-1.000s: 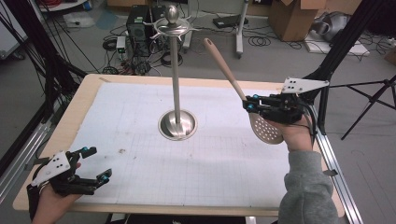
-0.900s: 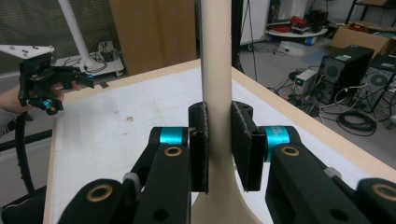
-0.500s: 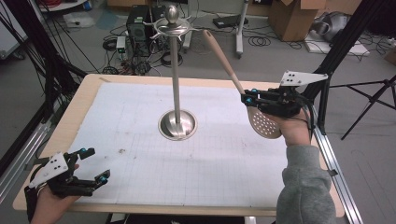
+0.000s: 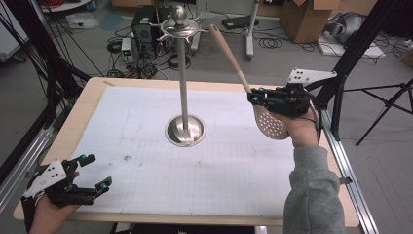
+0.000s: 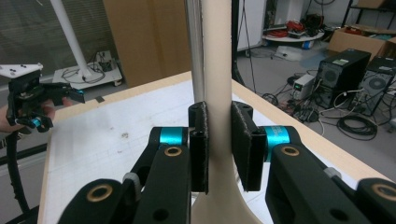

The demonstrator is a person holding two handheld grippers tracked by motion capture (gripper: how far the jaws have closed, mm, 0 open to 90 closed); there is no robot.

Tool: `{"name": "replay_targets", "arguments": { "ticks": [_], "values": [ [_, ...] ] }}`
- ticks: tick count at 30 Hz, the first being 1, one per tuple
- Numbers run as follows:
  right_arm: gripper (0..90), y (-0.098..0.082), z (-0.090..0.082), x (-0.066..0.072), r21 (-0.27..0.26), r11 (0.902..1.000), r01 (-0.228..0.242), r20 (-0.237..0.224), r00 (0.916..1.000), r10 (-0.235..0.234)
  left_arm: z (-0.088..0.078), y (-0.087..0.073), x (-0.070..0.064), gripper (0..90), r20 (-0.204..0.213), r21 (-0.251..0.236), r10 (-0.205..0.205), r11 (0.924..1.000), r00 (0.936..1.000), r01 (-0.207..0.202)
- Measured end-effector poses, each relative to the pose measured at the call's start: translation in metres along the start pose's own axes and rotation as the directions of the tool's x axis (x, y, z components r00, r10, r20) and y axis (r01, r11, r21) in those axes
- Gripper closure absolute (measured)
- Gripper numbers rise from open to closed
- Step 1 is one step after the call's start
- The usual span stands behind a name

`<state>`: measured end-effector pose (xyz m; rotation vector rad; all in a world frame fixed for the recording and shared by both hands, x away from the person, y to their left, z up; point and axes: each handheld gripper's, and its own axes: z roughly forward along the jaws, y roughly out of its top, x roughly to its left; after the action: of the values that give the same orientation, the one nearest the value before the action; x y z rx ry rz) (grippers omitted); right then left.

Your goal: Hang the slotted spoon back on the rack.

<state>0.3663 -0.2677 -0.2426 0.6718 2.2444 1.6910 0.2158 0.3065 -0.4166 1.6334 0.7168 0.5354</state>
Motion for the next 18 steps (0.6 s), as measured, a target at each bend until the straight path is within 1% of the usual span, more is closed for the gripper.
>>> {"name": "replay_targets", "arguments": {
  "ticks": [2, 6, 11, 13, 16, 18],
  "values": [
    [78.3, 0.0001, 0.0009, -0.0008, 0.002, 1.0000, 0.001, 0.001, 1.0000, -0.001, -0.0015, 0.0004, 0.0007, 3.6, -0.001, -0.003, -0.001, 1.0000, 1.0000, 0.001],
    [78.3, 0.0001, 0.0019, -0.0039, -0.009, 0.9999, -0.012, -0.006, 0.9999, 0.012, -0.0041, 0.0008, 0.0008, 3.7, 0.000, -0.013, -0.002, 0.9999, 1.0000, 0.002],
    [78.3, -0.0001, 0.0038, -0.0054, -0.005, 0.9998, -0.017, -0.007, 0.9998, 0.017, -0.0051, 0.0005, 0.0013, 3.7, -0.008, -0.014, -0.005, 0.9999, 1.0000, 0.004],
    [78.3, -0.0001, 0.0037, -0.0062, -0.015, 0.9995, -0.028, -0.014, 0.9995, 0.028, -0.0054, 0.0002, 0.0016, 3.6, -0.009, -0.013, -0.006, 0.9999, 0.9999, 0.005],
    [78.3, -0.0002, 0.0036, -0.0068, -0.017, 0.9993, -0.032, -0.023, 0.9992, 0.032, -0.0057, -0.0001, 0.0020, 3.6, -0.011, -0.013, -0.007, 0.9999, 0.9999, 0.007],
    [78.3, -0.0003, 0.0038, -0.0070, -0.015, 0.9995, -0.029, -0.021, 0.9994, 0.029, -0.0056, -0.0002, 0.0020, 3.6, -0.011, -0.011, -0.007, 0.9999, 0.9999, 0.007]
  ]
}}
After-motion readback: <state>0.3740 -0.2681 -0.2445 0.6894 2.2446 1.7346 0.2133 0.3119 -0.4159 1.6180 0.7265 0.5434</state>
